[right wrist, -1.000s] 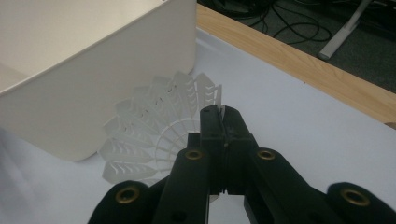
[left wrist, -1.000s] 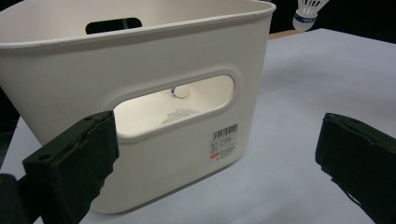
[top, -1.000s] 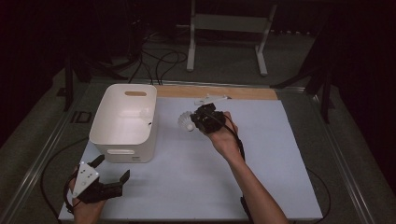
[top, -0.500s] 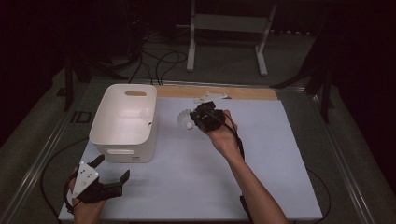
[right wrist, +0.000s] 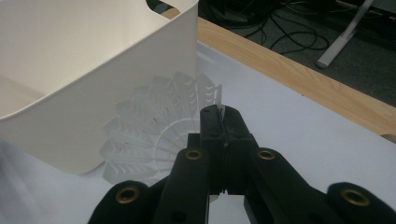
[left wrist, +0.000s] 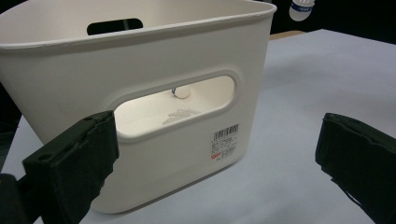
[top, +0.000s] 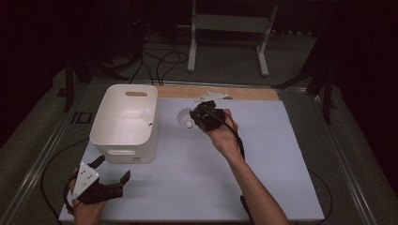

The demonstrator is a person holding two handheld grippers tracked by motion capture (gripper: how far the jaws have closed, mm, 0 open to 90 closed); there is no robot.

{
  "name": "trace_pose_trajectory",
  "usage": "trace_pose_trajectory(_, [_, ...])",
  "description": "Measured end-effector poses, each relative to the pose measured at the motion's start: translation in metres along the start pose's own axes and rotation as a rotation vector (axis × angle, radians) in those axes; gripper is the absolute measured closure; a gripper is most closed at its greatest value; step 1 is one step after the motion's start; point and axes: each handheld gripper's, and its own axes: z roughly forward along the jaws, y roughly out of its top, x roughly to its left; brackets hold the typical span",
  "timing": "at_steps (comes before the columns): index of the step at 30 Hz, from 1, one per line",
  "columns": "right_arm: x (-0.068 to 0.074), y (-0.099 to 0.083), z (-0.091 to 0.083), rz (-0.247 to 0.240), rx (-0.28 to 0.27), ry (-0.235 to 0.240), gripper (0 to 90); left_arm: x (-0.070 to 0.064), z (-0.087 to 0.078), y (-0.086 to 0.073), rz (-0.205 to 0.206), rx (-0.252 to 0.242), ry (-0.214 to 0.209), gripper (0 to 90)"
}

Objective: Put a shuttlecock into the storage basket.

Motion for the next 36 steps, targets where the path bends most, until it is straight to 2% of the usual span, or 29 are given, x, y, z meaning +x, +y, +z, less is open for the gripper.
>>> trace_pose_trajectory(36, [0.001, 0.014, 0.002, 0.014, -0.048, -0.002, 89.2, 0.0, 0.0, 0.0, -0.001, -0.002, -0.001, 0.0])
